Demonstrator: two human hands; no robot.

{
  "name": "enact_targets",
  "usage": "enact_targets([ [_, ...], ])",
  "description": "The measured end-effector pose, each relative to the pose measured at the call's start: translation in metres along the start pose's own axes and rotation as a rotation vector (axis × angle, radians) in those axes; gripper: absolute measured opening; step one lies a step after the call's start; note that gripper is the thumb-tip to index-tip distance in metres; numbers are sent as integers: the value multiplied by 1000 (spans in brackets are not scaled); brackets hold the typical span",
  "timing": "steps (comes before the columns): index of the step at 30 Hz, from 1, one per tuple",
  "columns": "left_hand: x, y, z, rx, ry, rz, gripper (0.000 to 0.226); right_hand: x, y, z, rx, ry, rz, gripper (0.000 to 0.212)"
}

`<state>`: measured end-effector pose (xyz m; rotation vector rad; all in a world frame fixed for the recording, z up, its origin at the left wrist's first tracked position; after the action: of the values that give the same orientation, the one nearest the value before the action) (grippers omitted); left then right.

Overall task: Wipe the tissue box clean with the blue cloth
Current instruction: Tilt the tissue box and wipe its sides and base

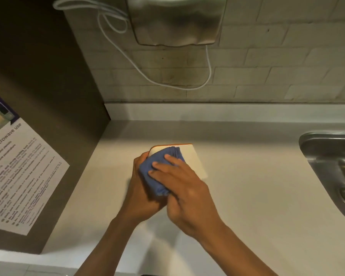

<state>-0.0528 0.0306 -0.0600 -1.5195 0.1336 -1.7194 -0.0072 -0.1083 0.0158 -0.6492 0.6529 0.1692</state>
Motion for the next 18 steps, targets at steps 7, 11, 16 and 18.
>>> enact_targets([
  [7, 2, -7, -1, 125, -68, -31, 113, 33, -25, 11, 107, 399, 18, 51],
  [11, -12, 1, -13, 90, -170, -76, 81, -15, 8, 5, -32, 121, -107, 39],
  [16, -7, 6, -10, 60, -77, -138, 103, 1, -7, 7, 8, 203, -25, 44],
  [18, 0, 9, -1, 71, -47, -89, 117, 16, -20, 13, 95, 343, -25, 46],
])
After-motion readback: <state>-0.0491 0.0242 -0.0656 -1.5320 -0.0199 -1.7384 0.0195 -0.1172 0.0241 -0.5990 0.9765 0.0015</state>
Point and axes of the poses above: each hand's wrist, its own z-axis towards the middle knuckle, its own y-axis out of the palm, x = y × z, the point moved 3 cm from there along z, towards the middle knuckle, and after that the axes turned 6 degrees about z, right-handed, at the moved point
